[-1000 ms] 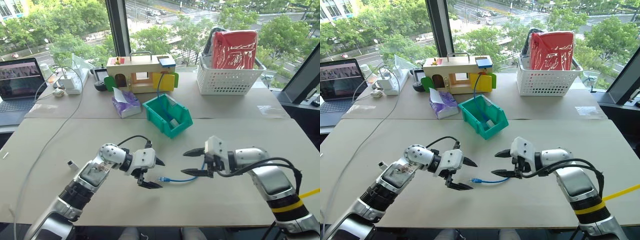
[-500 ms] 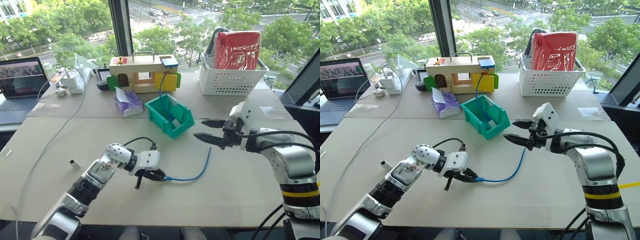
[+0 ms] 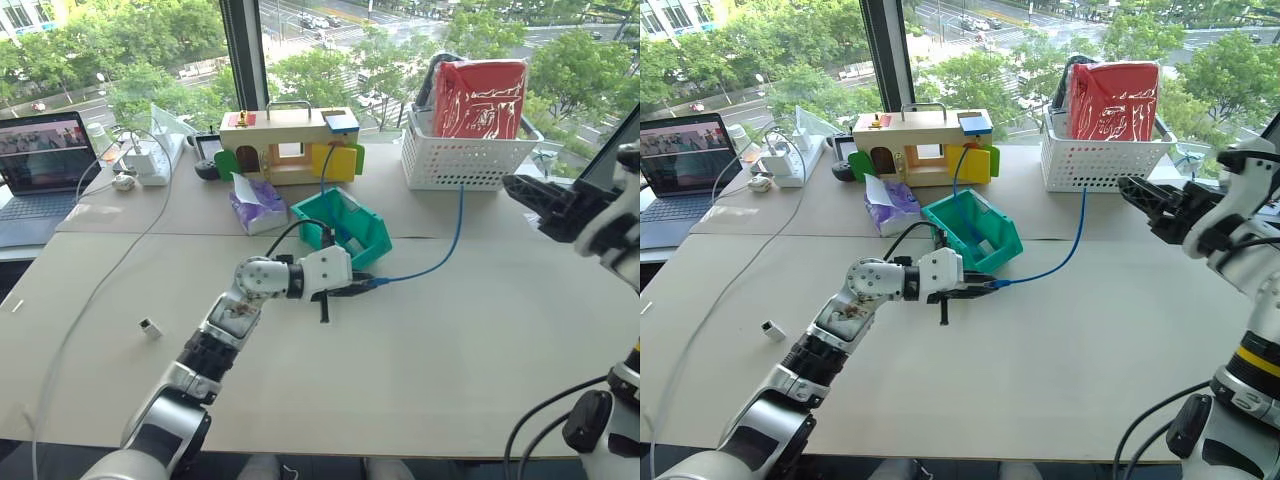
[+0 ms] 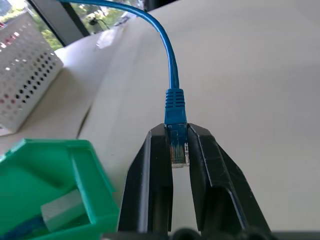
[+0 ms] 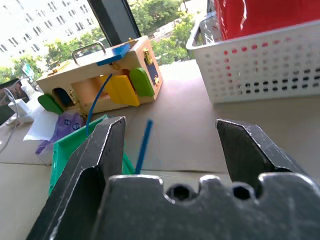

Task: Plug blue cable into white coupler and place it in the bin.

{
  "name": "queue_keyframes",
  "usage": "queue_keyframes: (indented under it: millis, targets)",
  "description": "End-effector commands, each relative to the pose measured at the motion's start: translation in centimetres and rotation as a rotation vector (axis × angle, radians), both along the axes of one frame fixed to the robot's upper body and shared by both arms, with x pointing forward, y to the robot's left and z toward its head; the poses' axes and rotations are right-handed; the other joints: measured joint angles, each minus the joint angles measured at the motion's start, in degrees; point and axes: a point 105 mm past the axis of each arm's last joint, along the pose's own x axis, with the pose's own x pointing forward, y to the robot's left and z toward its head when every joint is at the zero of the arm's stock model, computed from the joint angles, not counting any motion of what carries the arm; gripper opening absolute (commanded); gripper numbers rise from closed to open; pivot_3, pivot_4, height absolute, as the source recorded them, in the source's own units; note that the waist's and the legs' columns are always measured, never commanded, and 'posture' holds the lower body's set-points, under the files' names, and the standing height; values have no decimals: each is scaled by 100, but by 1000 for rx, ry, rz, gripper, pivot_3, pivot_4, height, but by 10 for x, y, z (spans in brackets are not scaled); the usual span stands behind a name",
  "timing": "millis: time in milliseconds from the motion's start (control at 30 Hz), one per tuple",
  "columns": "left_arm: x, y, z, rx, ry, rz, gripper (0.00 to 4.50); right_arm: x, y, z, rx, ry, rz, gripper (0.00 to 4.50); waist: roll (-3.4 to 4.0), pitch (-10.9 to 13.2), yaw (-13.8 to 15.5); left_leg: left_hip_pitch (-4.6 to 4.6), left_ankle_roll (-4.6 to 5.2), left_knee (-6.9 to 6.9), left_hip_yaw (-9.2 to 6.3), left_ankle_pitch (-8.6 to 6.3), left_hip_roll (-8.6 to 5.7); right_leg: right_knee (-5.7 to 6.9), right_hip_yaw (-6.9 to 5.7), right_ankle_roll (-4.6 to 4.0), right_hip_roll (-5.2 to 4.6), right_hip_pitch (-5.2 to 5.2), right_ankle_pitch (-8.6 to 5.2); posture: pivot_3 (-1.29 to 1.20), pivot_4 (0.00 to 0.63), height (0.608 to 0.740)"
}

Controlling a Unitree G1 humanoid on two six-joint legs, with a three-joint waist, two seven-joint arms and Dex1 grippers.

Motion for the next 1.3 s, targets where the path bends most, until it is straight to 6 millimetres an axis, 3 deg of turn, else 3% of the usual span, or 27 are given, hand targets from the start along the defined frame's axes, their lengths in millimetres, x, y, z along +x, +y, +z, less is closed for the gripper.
queue_keyframes:
  millis: [33,233,367,733,1000,1100,1300]
  targets:
    - [7,-9,18,-66,-145,28,72,-25,16,3,5,-4,101,3374,3,-1,-36,2,1,-1,1,0,-3,1,1,0,-2,0,0,0,150,740]
    - [12,-27,38,-210,-207,60,72,-35,45,-11,3,33,212,3374,4,-2,-59,8,7,7,1,0,-3,13,4,2,1,2,2,0,150,740]
    - [5,-37,57,-336,-171,32,72,-33,62,-8,12,2,264,3374,4,-2,-40,1,6,13,0,0,-6,9,3,8,-1,3,4,0,150,740]
    - [-10,-47,60,-430,19,-23,72,-19,98,-9,96,-48,315,3374,5,-2,-57,1,7,13,0,0,-6,11,3,9,-1,1,3,0,150,740]
    - [-12,-46,55,-390,26,-33,72,-16,99,-4,153,-71,307,3374,6,-2,-54,1,7,12,-1,0,-6,9,3,9,-1,1,3,0,150,740]
    - [-12,-46,57,-393,26,-32,72,-16,99,-3,161,-68,309,2672,6,-2,-57,2,7,12,-1,0,-6,9,3,9,-1,1,3,0,150,740]
    - [-4,-41,57,-387,10,-10,72,-17,107,-13,190,-28,329,615,6,-2,-56,1,7,12,-1,0,-6,8,3,9,-1,1,3,0,150,740]
